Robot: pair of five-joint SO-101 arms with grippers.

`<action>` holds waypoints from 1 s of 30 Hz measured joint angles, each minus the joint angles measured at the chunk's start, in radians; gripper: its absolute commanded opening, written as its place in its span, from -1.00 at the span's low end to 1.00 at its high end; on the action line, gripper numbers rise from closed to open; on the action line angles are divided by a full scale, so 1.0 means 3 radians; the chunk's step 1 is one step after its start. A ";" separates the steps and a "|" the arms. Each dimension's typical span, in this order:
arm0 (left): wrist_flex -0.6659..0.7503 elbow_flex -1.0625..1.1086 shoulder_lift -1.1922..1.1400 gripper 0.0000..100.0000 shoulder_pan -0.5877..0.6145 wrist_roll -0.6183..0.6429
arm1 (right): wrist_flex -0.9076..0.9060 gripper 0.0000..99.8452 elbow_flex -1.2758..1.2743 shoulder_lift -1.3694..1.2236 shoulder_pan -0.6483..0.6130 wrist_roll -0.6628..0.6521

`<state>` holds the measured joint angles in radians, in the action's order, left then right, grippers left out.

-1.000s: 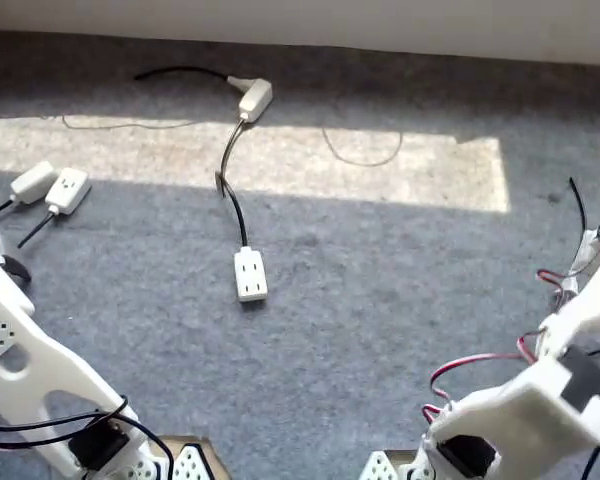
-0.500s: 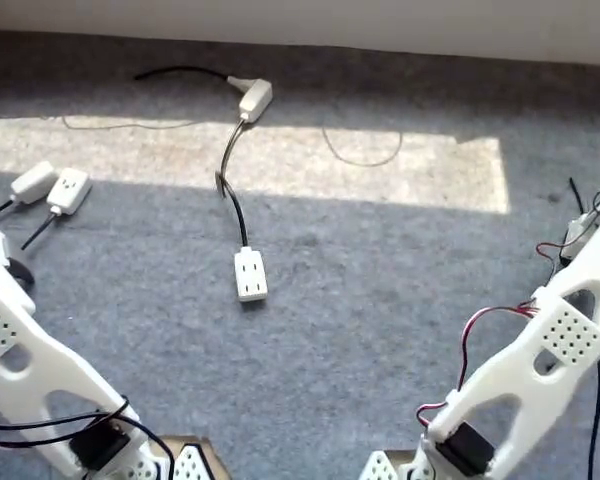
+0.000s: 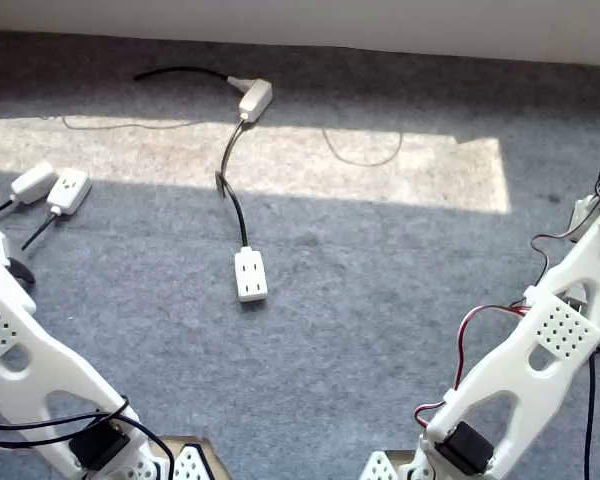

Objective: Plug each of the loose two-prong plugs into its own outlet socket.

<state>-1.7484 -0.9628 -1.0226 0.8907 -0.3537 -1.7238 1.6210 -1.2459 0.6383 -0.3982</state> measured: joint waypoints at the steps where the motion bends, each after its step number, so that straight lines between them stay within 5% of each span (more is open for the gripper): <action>1: 0.0000 0.0000 0.0000 -0.54 0.0000 0.0000 | 0.0000 -0.98 0.0000 0.0000 -0.0010 0.0000; 7: 0.0000 0.0000 0.0000 -0.54 0.0000 0.0000 | 0.0000 -0.94 0.0000 0.0000 -0.0041 -0.0092; 14: 0.0000 0.0000 0.0000 -0.54 -0.0072 0.0000 | 0.0000 -0.51 0.0000 0.0000 -0.0046 -0.0251; 30: -0.0010 0.0010 0.0000 -0.54 -0.0338 0.0220 | -0.0005 -0.51 -0.0823 0.0010 0.0128 -0.0256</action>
<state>-1.7515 -0.9597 -1.0226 0.7894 -0.2877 -1.7254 1.3740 -1.2428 0.6767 -0.4749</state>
